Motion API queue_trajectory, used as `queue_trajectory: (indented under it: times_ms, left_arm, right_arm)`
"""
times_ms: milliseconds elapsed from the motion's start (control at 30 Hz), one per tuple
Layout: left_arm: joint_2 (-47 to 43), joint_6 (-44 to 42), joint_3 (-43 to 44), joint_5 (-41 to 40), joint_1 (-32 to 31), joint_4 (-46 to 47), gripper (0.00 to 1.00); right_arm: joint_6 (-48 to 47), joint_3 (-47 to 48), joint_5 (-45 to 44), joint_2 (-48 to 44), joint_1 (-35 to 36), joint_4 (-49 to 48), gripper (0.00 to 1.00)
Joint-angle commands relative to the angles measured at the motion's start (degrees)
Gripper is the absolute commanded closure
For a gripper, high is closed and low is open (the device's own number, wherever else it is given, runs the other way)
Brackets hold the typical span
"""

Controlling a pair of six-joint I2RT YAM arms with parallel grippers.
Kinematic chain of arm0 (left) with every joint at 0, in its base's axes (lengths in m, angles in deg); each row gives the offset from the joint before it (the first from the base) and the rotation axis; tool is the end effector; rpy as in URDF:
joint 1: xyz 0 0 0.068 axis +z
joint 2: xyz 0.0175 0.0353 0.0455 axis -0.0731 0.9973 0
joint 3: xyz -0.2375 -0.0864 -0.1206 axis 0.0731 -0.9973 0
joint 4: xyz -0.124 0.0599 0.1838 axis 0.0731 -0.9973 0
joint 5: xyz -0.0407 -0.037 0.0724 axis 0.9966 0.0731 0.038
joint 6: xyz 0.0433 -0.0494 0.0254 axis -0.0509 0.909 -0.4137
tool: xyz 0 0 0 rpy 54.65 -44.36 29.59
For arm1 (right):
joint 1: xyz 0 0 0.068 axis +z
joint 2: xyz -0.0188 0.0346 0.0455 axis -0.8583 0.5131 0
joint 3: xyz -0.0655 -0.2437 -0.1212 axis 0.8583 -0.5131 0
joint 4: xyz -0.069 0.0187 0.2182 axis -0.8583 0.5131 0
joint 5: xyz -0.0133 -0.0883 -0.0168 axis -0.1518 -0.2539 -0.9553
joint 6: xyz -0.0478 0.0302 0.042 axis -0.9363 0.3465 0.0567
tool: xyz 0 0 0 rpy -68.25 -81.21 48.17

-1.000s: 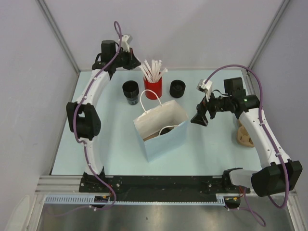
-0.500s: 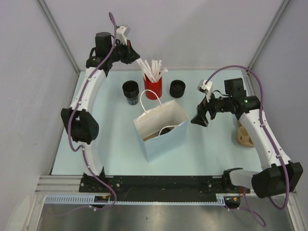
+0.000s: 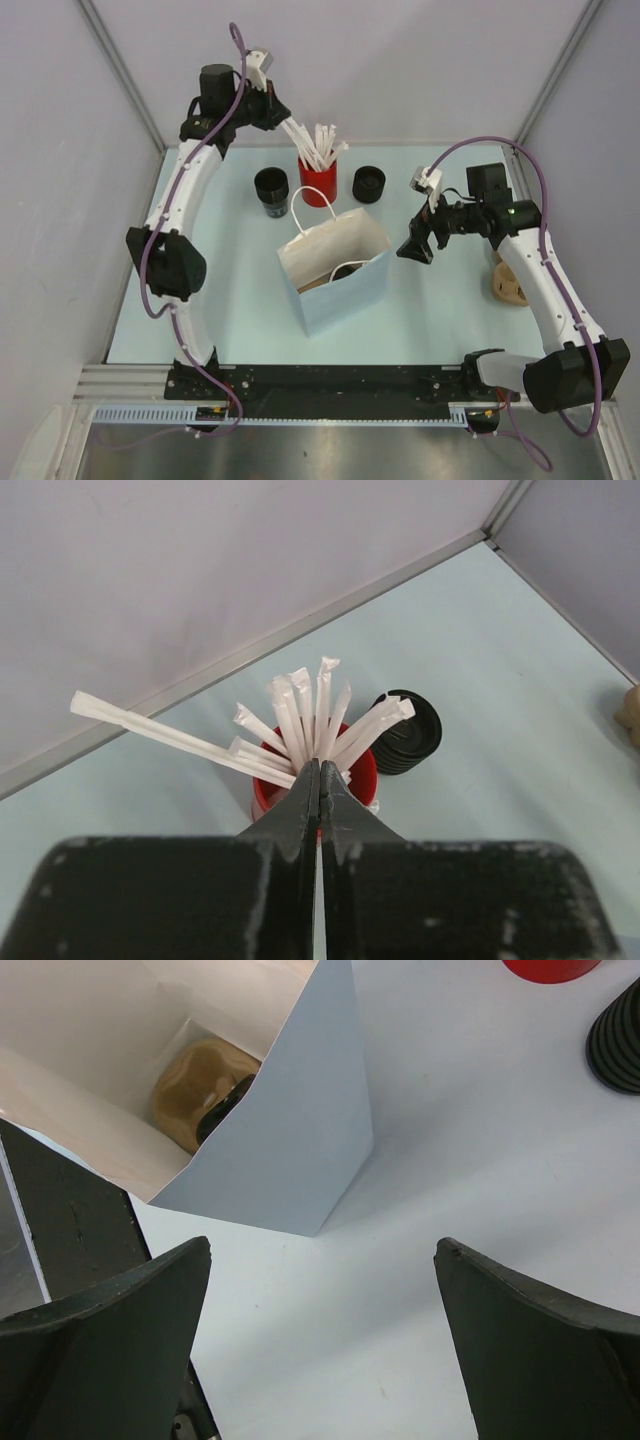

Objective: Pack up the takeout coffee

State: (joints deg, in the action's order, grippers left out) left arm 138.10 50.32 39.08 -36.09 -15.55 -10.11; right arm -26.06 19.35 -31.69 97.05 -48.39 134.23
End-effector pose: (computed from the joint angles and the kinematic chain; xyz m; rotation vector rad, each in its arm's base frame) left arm 0.4253 -0.1143 0.4185 0.4993 1.8093 -0.6458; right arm 0.2010 0.0811 0.3492 -1.1717 1.8733 0.7641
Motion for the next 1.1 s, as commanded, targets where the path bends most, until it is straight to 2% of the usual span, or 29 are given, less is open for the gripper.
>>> queue_trajectory:
  times_ms: [0, 533, 600, 633, 700, 733, 767, 833, 967, 1067]
  left_arm:
    - [0.4, -1.1, 1.1, -2.5, -0.2, 1.7, 1.0]
    - [5.3, -2.4, 2.8, -5.0, -2.4, 2.8, 0.97]
    - [5.9, -2.4, 3.1, -5.1, -2.5, 2.8, 0.92]
    - [6.0, -2.4, 3.1, -5.3, -2.4, 2.6, 0.84]
    - [6.1, -2.4, 3.0, -5.4, -2.4, 2.6, 0.77]
    - [6.1, -2.4, 3.0, -5.3, -2.4, 2.6, 0.68]
    - [6.1, -2.4, 2.9, -5.3, -2.5, 2.5, 0.64]
    - [6.3, -2.4, 2.9, -5.2, -2.5, 2.3, 0.6]
    - [6.1, -2.4, 2.7, -4.8, -2.4, 2.1, 0.6]
    - [5.3, -4.0, 1.9, -4.0, -2.6, 1.6, 0.57]
  right_arm:
    - [-0.6, -0.2, 0.4, -1.4, -0.3, -1.8, 0.0]
    - [-1.1, -0.6, 0.1, -0.9, -0.2, -2.1, 0.0]
    - [-1.2, -0.8, 0.0, -0.7, -0.2, -2.0, 0.0]
    - [-1.2, -0.8, -0.1, -0.6, -0.2, -2.1, 0.0]
    - [-1.2, -0.8, -0.2, -0.6, -0.1, -2.1, 0.0]
    - [-1.2, -0.8, -0.2, -0.6, -0.1, -2.2, 0.0]
    - [-1.2, -0.8, -0.1, -0.6, -0.1, -2.0, 0.0]
    - [-1.2, -0.8, -0.2, -0.7, -0.1, -2.1, 0.0]
    - [-1.2, -0.8, -0.2, -0.9, -0.2, -2.1, 0.0]
    - [-1.2, -0.8, -0.2, -1.2, -0.2, -2.0, 0.0]
